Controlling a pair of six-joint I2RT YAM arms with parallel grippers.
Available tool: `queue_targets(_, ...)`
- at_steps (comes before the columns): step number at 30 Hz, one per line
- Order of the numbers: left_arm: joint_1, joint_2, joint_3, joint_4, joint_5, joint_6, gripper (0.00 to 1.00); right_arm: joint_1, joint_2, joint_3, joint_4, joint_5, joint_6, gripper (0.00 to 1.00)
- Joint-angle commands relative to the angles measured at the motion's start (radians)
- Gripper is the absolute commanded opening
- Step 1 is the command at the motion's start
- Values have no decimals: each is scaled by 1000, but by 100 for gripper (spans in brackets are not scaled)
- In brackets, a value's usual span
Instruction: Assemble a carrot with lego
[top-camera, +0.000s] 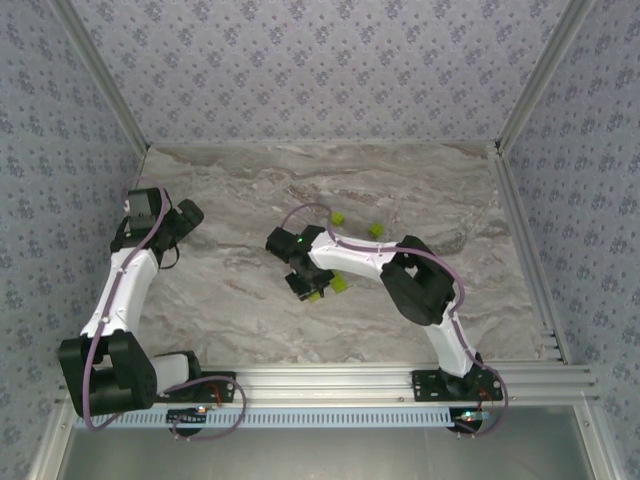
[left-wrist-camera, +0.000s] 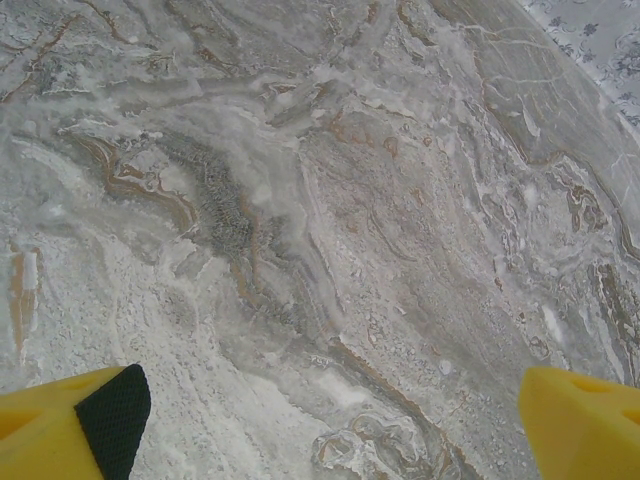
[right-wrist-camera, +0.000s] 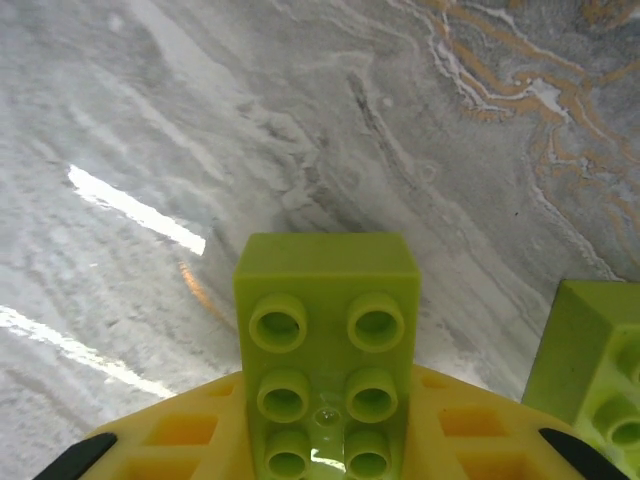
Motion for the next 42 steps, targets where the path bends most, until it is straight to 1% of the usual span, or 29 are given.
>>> queue_targets(1,6,1,20,-20,3,-9,96,6,-71,101,-115,39,11,33)
queue_targets(7,6,-11,17,-22,4,-8,96,-52,-9,256,-166,32,11,33)
queue_targets(15,6,-22,15,-22,9,-11,96,-141,107,425,-169,-46,30,33)
queue_targets(21,9,-16,10,-16,15,-13,96,-161,190,534,-210,-91,43,33)
queue_targets(31,16,-7,10,-9,32,-18,96,-157,219,520,-199,-109,63,33)
queue_targets(42,26,-4,10,-7,43,-23,96,-157,262,542,-191,-122,71,33)
